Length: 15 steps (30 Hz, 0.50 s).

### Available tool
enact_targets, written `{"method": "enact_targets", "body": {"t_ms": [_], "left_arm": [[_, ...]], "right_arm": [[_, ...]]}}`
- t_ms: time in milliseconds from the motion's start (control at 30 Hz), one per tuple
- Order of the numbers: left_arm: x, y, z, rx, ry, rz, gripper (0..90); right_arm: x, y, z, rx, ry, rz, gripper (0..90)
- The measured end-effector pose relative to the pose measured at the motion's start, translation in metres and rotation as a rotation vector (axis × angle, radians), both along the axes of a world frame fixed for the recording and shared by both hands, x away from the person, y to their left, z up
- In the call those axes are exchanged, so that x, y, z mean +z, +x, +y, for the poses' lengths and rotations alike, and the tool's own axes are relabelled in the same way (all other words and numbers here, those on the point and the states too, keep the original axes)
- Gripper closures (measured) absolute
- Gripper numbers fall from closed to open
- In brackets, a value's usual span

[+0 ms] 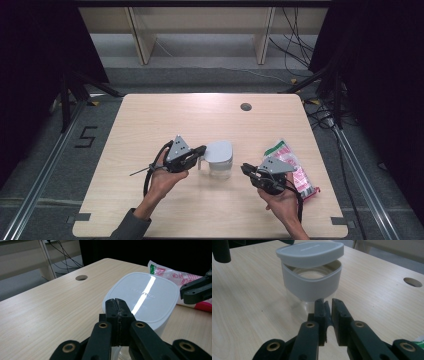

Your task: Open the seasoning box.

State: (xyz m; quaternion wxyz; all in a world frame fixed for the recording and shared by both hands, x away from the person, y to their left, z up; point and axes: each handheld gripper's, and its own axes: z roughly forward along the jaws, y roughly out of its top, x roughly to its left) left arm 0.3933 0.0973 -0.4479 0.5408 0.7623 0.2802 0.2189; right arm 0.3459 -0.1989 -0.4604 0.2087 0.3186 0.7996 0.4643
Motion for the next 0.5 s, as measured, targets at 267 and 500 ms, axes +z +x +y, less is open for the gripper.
{"method": "enact_targets", "body": {"t_ms": [267,500], "left_arm": [[0.000,0.000,0.000,0.007,0.005,0.000,88.9],[0.000,0.000,0.001,0.005,0.002,0.001,88.8]], "right_arm": [[0.004,0.009,0.005,0.007,0.008,-0.045,90.0],[0.007,0.014,0.014,0.018,0.014,-0.048,90.0]]}}
